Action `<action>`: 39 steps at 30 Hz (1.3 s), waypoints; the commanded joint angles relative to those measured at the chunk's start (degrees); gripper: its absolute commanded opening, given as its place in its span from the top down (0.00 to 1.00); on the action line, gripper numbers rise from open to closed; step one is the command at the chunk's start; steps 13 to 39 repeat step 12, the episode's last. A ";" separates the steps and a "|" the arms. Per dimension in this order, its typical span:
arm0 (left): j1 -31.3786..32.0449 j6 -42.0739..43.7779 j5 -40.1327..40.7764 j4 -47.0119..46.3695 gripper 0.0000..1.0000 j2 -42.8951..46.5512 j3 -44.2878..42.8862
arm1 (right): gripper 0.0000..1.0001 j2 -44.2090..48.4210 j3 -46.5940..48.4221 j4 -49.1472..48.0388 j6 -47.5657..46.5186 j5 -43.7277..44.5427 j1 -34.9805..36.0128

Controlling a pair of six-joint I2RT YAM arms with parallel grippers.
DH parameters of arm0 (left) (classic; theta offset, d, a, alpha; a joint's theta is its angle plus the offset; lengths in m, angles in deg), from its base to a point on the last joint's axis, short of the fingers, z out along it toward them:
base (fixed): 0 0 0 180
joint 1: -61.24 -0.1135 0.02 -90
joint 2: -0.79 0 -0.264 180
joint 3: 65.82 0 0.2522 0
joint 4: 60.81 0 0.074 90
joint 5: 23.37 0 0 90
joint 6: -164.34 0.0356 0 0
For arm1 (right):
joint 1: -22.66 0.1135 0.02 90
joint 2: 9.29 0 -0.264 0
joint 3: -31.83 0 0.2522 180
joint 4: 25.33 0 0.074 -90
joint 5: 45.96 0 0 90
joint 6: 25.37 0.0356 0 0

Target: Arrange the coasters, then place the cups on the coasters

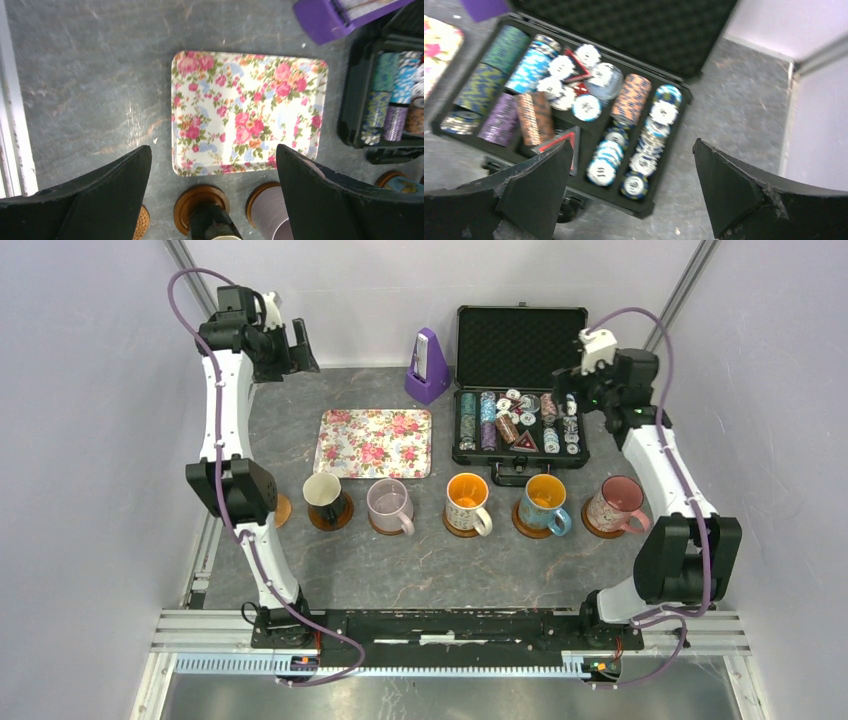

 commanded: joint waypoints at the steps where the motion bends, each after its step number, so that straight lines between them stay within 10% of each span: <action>1: 0.07 4.34 3.29 -1.31 0.00 1.16 6.15 | 0.02 -0.29 -0.55 0.12 -3.32 -2.05 -4.74; 39: 0.06 5.62 8.45 -5.19 0.00 2.15 8.47 | 0.02 -1.22 -2.64 -0.71 -4.01 -2.25 -9.22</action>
